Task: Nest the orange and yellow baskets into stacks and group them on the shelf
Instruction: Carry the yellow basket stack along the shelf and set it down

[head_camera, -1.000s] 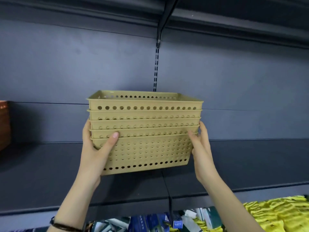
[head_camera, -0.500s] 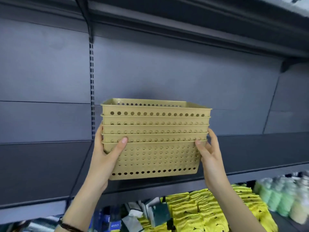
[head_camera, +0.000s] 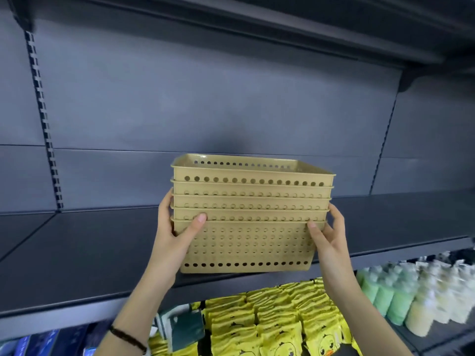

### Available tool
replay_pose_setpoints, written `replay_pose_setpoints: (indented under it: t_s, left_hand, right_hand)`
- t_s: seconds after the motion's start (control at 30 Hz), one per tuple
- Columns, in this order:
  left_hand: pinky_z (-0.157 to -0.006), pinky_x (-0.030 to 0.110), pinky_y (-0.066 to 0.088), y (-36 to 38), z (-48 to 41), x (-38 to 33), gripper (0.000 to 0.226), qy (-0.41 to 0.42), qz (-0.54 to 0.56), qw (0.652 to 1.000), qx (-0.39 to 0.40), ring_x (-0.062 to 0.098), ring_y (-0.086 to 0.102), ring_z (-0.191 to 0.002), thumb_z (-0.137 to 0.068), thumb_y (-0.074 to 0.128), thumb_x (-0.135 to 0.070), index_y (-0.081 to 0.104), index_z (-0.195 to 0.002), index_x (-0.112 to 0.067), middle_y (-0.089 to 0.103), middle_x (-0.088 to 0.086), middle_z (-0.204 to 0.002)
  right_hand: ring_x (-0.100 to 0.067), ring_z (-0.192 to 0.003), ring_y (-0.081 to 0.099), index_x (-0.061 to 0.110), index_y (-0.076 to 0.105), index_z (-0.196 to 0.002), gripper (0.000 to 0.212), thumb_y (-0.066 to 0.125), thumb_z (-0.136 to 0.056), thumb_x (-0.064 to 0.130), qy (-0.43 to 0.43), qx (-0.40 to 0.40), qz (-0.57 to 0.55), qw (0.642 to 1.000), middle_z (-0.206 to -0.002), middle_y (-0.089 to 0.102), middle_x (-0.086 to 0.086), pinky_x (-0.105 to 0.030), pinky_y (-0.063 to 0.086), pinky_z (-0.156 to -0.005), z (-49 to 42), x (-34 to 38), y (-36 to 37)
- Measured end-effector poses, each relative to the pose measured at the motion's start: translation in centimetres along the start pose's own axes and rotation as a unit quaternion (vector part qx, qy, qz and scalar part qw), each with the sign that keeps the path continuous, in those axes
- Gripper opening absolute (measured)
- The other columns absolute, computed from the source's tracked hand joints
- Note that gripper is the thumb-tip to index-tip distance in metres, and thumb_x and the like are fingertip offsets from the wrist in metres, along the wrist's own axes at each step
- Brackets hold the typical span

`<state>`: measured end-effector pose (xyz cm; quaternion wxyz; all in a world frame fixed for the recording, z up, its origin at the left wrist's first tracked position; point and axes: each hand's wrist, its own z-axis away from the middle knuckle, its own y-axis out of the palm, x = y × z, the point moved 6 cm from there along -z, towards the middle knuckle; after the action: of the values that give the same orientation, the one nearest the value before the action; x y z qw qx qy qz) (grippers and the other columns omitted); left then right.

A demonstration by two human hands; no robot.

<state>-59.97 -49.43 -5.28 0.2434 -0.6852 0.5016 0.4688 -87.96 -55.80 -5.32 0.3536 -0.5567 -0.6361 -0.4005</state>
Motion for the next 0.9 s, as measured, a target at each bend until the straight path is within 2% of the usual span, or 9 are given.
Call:
replay_pose_setpoints:
  t_s: [0.13,0.23,0.37,0.47,0.53,0.63,0.73,0.83,0.9]
  left_hand:
    - [-0.099,0.035,0.044,3.6,-1.8,2.0,0.079,-0.013,-0.033,0.999,-0.012,0.001,0.053,-0.118,-0.068,0.073,-0.045,0.031,-0.135,-0.047,0.054,-0.019,-0.129]
    - [-0.086,0.026,0.045,6.3,-3.6,2.9,0.076,-0.032,-0.077,0.997,-0.004,-0.005,0.053,-0.105,-0.066,0.074,-0.046,0.025,-0.124,-0.052,0.054,-0.025,-0.117]
    - [-0.073,0.016,0.041,10.2,-6.6,3.7,0.075,-0.045,-0.167,0.984,0.050,-0.008,0.054,-0.098,-0.071,0.076,-0.044,0.019,-0.119,-0.044,0.059,-0.022,-0.106]
    - [-0.078,0.017,0.039,13.2,-8.7,4.7,0.075,-0.051,-0.188,0.978,0.077,-0.008,0.052,-0.100,-0.074,0.075,-0.043,0.017,-0.120,-0.038,0.055,-0.025,-0.106]
    - [-0.089,0.023,0.036,15.2,-10.0,5.7,0.074,-0.063,-0.184,0.977,0.086,0.002,0.053,-0.106,-0.076,0.074,-0.041,0.014,-0.120,-0.038,0.054,-0.023,-0.110]
    - [-0.093,0.026,0.035,17.5,-11.8,7.1,0.075,-0.074,-0.179,0.978,0.082,0.007,0.051,-0.112,-0.077,0.074,-0.040,0.013,-0.122,-0.040,0.052,-0.021,-0.115]
    - [-0.096,0.028,0.038,19.1,-13.0,8.3,0.075,-0.087,-0.179,0.978,0.068,0.009,0.051,-0.114,-0.077,0.075,-0.041,0.016,-0.124,-0.038,0.053,-0.016,-0.120]
    - [-0.102,0.033,0.042,20.3,-13.1,8.6,0.079,-0.088,-0.183,0.978,0.040,0.011,0.054,-0.114,-0.078,0.074,-0.041,0.018,-0.133,-0.032,0.055,-0.017,-0.115]
    - [-0.101,0.034,0.043,21.1,-12.6,8.5,0.079,-0.090,-0.197,0.976,0.025,0.013,0.054,-0.116,-0.080,0.072,-0.041,0.017,-0.136,-0.029,0.056,-0.012,-0.120]
  right_hand:
    - [0.000,-0.112,0.052,0.045,0.027,-0.131,0.042,0.044,-0.100,0.022,0.017,0.001,0.015,1.000,-0.125,0.054,0.013,-0.022,0.040,-0.083,-3.9,-1.8,-2.5]
    - [-0.002,-0.114,0.049,0.047,0.025,-0.128,0.041,0.042,-0.099,0.023,0.023,-0.005,0.035,0.999,-0.127,0.049,0.013,-0.028,0.039,-0.085,-7.3,-3.1,-4.5]
    - [0.001,-0.104,0.049,0.043,0.028,-0.126,0.038,0.040,-0.098,0.020,0.036,-0.021,0.033,0.999,-0.116,0.050,0.015,-0.024,0.040,-0.077,-12.0,-4.3,-7.5]
    - [0.001,-0.103,0.048,0.039,0.029,-0.128,0.038,0.038,-0.098,0.018,0.046,-0.035,0.025,0.998,-0.117,0.049,0.013,-0.024,0.038,-0.076,-14.6,-5.3,-9.4]
    - [0.001,-0.104,0.047,0.040,0.027,-0.130,0.040,0.036,-0.098,0.018,0.049,-0.044,0.025,0.997,-0.122,0.048,0.010,-0.028,0.038,-0.081,-16.2,-5.9,-10.3]
    - [-0.001,-0.102,0.047,0.040,0.023,-0.135,0.045,0.035,-0.097,0.018,0.050,-0.050,0.045,0.996,-0.128,0.042,0.008,-0.034,0.034,-0.089,-18.6,-6.6,-11.6]
    - [-0.013,-0.115,0.044,0.041,0.018,-0.139,0.050,0.035,-0.097,0.021,0.054,-0.027,0.055,0.997,-0.134,0.038,0.010,-0.035,0.031,-0.092,-20.6,-7.3,-12.5]
    - [-0.013,-0.118,0.041,0.038,0.015,-0.141,0.051,0.035,-0.098,0.020,0.050,0.001,0.053,0.997,-0.137,0.036,0.009,-0.035,0.031,-0.094,-21.8,-7.5,-13.1]
    - [-0.014,-0.119,0.041,0.037,0.015,-0.141,0.050,0.036,-0.098,0.021,0.056,0.019,0.051,0.997,-0.139,0.036,0.007,-0.035,0.031,-0.094,-22.5,-7.5,-13.5]
